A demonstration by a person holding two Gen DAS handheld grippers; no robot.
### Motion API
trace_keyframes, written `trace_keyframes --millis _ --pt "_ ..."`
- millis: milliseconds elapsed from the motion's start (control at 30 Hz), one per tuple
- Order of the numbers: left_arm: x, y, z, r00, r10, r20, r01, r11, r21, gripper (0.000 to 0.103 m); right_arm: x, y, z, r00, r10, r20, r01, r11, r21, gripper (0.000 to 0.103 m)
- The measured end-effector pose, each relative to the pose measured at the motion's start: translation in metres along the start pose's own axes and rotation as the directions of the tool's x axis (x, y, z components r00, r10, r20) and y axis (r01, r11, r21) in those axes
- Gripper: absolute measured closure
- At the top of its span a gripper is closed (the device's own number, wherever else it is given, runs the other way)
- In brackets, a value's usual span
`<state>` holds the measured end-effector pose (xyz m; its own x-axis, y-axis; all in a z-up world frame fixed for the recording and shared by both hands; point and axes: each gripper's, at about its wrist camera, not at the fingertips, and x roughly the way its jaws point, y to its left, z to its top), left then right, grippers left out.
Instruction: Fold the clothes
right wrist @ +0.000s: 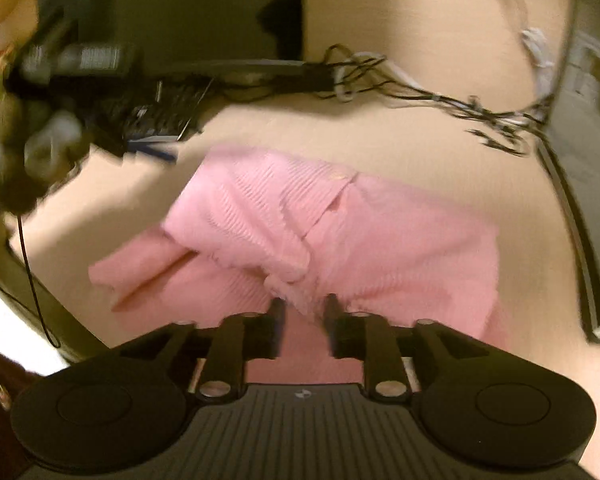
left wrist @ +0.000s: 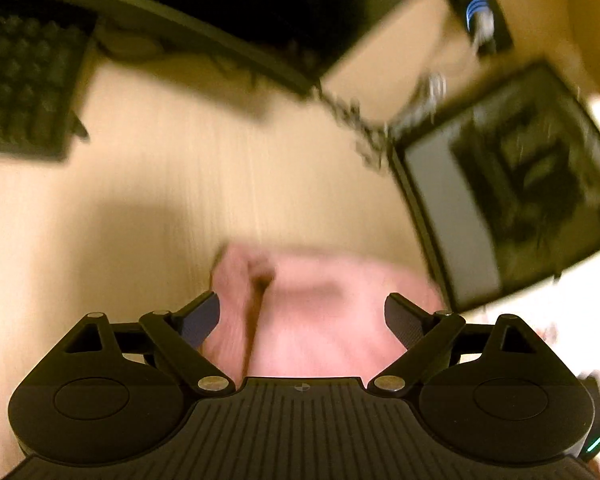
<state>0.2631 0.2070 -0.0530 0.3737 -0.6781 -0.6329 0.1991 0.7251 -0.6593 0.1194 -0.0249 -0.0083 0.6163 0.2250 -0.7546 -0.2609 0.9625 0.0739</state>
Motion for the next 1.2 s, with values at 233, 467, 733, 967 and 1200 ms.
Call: trace_keyframes --millis 233,467,733,967,1200 --pt "0.016 -0.013 -0.035 0.999 -0.021 -0.046 0.021 1.000 -0.003 0.016 -0.030 -0.065 -0.012 0.996 -0.060 0.070 0.029 0.923 0.383 0.000" --pt "0.030 -0.021 -0.042 0.999 0.050 -0.006 -0.050 0.997 -0.067 0.025 -0.006 -0.102 -0.037 0.994 -0.070 0.089 0.020 0.882 0.470 0.000" --pt "0.002 -0.041 -0.053 0.989 0.121 0.080 -0.120 0.993 -0.018 0.030 -0.005 -0.047 -0.007 0.974 -0.039 0.225 0.042 0.999 -0.008 0.009" --pt "-0.061 -0.024 -0.073 0.948 0.233 0.219 -0.219 0.972 -0.087 0.021 0.046 0.055 -0.010 0.978 0.106 0.177 0.019 0.807 -0.590 0.019" --pt "-0.069 -0.015 -0.112 0.957 0.250 0.150 -0.246 0.968 -0.045 0.013 0.098 0.075 0.007 0.968 -0.020 0.249 0.178 0.754 -0.632 0.072"
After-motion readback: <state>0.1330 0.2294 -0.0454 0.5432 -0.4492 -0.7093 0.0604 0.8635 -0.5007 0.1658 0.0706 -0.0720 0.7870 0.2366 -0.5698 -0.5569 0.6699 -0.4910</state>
